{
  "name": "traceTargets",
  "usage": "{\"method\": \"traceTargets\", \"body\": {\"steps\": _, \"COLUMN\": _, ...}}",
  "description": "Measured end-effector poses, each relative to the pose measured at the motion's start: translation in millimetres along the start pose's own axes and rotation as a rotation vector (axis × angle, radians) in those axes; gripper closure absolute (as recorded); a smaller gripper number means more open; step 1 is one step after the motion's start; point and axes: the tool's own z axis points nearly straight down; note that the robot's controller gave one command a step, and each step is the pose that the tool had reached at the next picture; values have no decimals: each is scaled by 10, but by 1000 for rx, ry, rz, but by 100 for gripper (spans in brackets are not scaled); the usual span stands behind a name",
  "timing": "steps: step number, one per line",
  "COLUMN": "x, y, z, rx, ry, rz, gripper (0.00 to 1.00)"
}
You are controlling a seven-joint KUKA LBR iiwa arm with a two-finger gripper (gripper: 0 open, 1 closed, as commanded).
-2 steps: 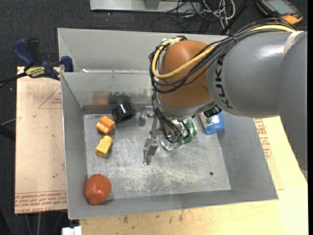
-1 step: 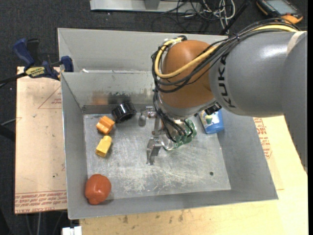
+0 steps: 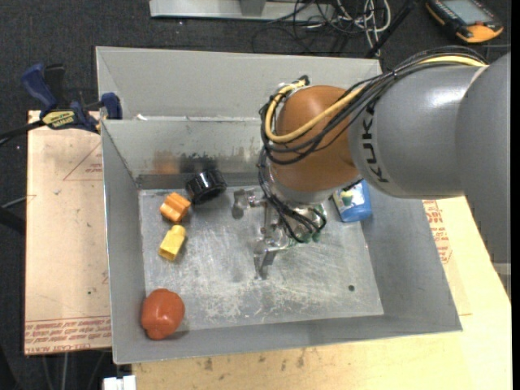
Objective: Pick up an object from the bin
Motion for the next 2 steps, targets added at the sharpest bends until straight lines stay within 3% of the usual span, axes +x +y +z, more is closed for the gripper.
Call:
{"method": "traceTargets", "body": {"steps": 1, "x": 109, "y": -312, "z": 360, "rx": -1, "ry": 12, "rz": 94, "gripper": 0}}
{"method": "traceTargets", "body": {"steps": 2, "x": -53, "y": -959, "z": 625, "rx": 0, "ry": 12, "rz": -31, "gripper": 100}}
